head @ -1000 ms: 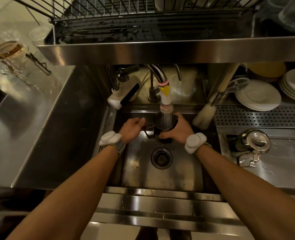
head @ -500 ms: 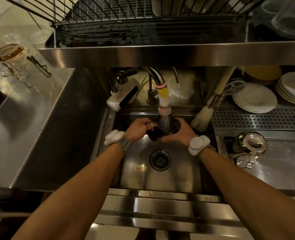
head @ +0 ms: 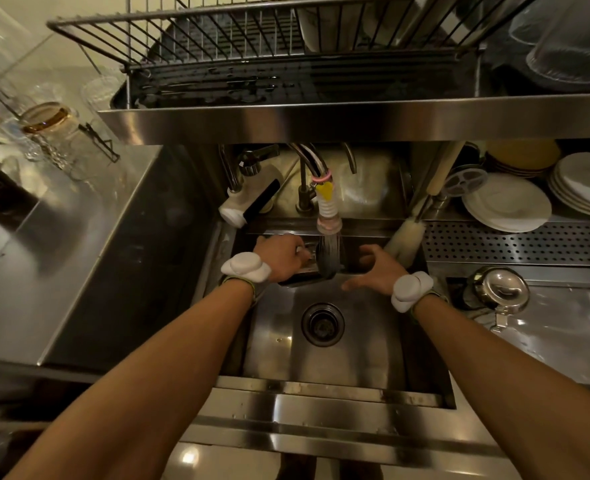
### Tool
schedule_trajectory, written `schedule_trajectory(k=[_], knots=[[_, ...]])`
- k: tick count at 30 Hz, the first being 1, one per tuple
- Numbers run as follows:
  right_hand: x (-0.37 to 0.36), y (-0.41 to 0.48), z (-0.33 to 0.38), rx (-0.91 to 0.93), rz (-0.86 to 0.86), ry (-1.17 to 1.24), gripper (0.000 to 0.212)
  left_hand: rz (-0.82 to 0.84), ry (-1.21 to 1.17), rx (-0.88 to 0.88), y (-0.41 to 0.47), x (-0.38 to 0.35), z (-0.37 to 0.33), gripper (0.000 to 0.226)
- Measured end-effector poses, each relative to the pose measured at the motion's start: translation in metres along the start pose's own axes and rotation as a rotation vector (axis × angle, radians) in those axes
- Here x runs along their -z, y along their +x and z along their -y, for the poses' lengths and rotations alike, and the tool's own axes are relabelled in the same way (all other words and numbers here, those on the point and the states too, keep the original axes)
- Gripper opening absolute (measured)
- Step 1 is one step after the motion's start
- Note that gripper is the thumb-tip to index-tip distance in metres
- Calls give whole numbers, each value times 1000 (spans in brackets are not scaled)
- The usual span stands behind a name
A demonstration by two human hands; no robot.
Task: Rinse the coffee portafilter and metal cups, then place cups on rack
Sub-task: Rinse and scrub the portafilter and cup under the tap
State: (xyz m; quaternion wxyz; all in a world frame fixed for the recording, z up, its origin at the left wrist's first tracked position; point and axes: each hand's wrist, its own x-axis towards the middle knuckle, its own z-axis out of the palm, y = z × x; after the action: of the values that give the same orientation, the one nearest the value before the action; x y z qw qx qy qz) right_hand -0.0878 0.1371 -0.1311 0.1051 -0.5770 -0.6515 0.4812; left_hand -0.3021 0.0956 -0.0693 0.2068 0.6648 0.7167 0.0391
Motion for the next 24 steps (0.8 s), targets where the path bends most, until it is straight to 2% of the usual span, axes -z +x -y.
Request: schedule_trajectory(k=[6, 12, 24], knots=[[4, -2, -3, -16, 12, -1, 95, -62, 275, -118, 3, 8, -6, 28], [7, -4, -3, -12, 29, -9, 92, -78, 373, -197, 2, 11, -7, 29], [9, -6, 4, 22, 12, -38, 88, -93, 574, -231, -3, 24, -19, 22]])
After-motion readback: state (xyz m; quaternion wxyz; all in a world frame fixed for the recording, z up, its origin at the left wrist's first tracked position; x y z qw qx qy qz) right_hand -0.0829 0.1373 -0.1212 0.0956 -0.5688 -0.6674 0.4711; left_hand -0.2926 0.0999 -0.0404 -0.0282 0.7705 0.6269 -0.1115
